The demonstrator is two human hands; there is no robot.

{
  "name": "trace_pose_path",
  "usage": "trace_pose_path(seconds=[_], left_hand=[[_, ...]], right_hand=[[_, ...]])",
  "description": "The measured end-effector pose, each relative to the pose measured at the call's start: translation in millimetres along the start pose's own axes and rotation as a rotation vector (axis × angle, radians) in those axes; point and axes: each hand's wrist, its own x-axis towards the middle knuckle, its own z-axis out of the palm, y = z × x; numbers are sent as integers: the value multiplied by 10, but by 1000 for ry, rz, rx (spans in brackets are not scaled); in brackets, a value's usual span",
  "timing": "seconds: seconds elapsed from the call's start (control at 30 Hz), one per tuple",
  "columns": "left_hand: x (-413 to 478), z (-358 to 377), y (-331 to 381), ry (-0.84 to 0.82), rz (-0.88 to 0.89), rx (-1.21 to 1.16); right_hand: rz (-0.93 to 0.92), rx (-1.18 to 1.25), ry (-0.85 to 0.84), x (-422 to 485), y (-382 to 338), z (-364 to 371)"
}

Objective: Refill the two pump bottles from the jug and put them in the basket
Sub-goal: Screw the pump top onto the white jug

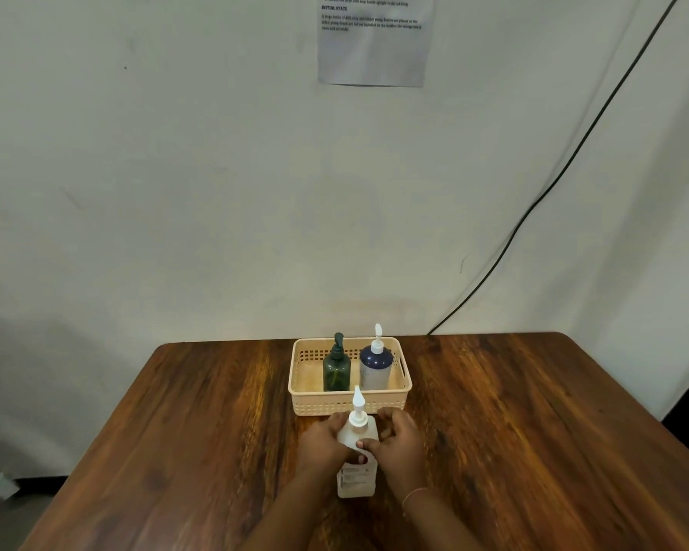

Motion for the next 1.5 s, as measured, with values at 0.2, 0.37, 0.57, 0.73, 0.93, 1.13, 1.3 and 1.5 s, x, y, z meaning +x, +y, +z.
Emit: trace_pose_path(seconds=[0.2,0.37,0.57,0.73,0.93,1.13,1.3,1.5], left_hand=[[-9,46,-41,-16,-111,-96],[25,103,-9,-84,-150,-125],[86,277,216,-152,-53,-214],[83,494,502,-294,14,-322],[371,787,636,-307,12,-420],[237,507,788,-216,-69,-515],[346,433,571,-111,-139,-520],[527,355,415,-100,-133,-418]], right_hand=[[95,32,-226,-77,81,-12],[132,34,-284,-79,37,-57],[197,37,-54,-12,81,-170],[168,-88,97,84,161,-410],[192,-103,140,420,206,-709],[222,-89,128,978,291,-786],[248,-96,98,1368,357,-713],[231,-52,97,1717,374,-539]])
